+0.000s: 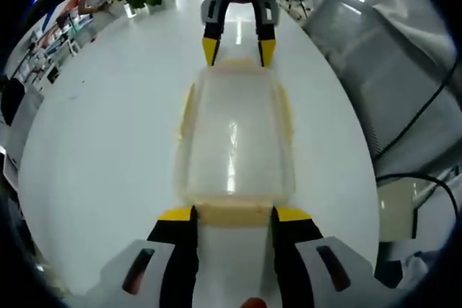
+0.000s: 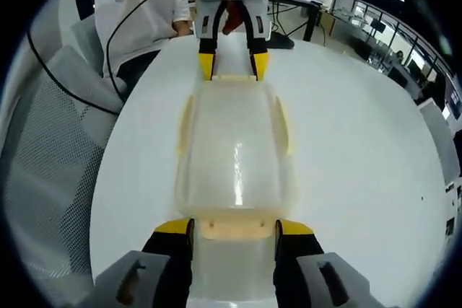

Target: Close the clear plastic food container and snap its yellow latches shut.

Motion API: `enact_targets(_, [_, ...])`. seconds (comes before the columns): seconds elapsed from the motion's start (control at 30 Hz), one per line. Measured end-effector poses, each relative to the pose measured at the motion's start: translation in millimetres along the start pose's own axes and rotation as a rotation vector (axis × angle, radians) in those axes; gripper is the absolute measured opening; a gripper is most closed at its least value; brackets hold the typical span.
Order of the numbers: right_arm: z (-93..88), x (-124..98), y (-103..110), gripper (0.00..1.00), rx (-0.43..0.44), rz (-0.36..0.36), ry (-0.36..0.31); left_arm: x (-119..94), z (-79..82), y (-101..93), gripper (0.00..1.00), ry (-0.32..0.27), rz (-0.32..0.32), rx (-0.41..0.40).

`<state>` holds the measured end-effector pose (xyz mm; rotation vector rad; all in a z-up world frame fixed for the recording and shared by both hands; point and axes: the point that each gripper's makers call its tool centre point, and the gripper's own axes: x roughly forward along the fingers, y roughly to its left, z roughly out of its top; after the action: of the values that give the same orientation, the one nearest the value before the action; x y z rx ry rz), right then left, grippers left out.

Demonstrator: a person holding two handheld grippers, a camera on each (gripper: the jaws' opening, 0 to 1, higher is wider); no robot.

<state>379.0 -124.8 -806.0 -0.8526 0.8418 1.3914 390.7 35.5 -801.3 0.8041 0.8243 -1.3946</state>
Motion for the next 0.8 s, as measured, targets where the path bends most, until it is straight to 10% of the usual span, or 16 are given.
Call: enact_targets(0.8, [-0.2, 0.6, 1.8, 0.36, 0.0, 0.0, 0.001, -0.3, 0.3, -0.9, 0.38, 0.019, 0.005, 0.02])
